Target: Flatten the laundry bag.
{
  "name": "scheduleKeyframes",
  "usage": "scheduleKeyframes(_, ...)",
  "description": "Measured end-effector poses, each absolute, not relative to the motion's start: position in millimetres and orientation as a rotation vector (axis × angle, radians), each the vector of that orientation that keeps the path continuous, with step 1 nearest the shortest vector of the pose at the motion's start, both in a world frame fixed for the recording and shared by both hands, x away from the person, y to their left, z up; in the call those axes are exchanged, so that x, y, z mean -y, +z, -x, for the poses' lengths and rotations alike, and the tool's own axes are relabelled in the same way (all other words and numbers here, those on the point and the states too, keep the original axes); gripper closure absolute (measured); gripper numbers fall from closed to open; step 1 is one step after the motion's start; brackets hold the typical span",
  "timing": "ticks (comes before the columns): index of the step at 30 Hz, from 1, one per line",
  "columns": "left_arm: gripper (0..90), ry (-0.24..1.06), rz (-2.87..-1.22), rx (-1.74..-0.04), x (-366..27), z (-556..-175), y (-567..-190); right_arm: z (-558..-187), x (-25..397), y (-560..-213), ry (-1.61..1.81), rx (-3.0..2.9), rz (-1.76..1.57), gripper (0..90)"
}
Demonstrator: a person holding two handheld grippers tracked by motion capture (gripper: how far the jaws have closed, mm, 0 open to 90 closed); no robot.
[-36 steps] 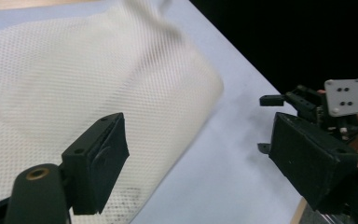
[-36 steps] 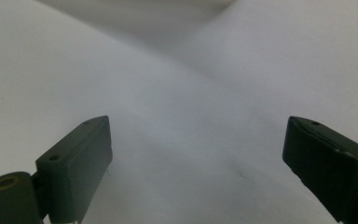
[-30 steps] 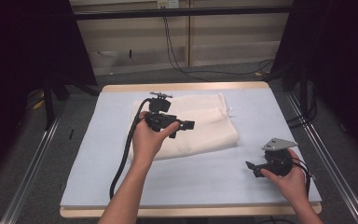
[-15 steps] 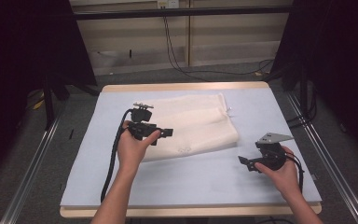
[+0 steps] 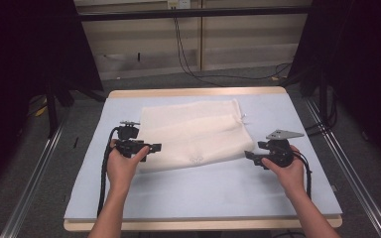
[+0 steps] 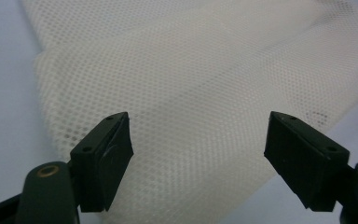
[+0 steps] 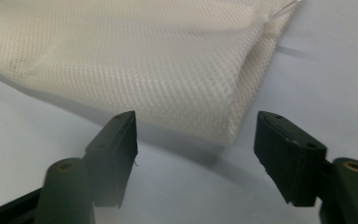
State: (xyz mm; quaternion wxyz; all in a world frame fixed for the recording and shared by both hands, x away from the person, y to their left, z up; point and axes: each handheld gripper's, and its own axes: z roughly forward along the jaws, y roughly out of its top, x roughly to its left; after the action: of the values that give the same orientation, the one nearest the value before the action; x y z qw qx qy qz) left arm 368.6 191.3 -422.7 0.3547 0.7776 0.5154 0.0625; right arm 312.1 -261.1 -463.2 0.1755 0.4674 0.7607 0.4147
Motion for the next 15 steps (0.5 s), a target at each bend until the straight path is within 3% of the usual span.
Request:
scheduleKeyframes(7,24.2,0.168,-1.949,-1.406,-208,-367,-431,-321,256,-461,1.222,-2.147,-1.345,44.0)
scheduleKeyframes(11,25.7,0.174,-1.946,-1.428,-217,-364,-434,-320,259,-464,1.214,-2.129,-1.339,58.2)
scheduleKeyframes(15,25.4,0.164,-1.924,-1.479,-226,-361,-437,-319,262,-467,1.218,-2.133,-1.341,66.9)
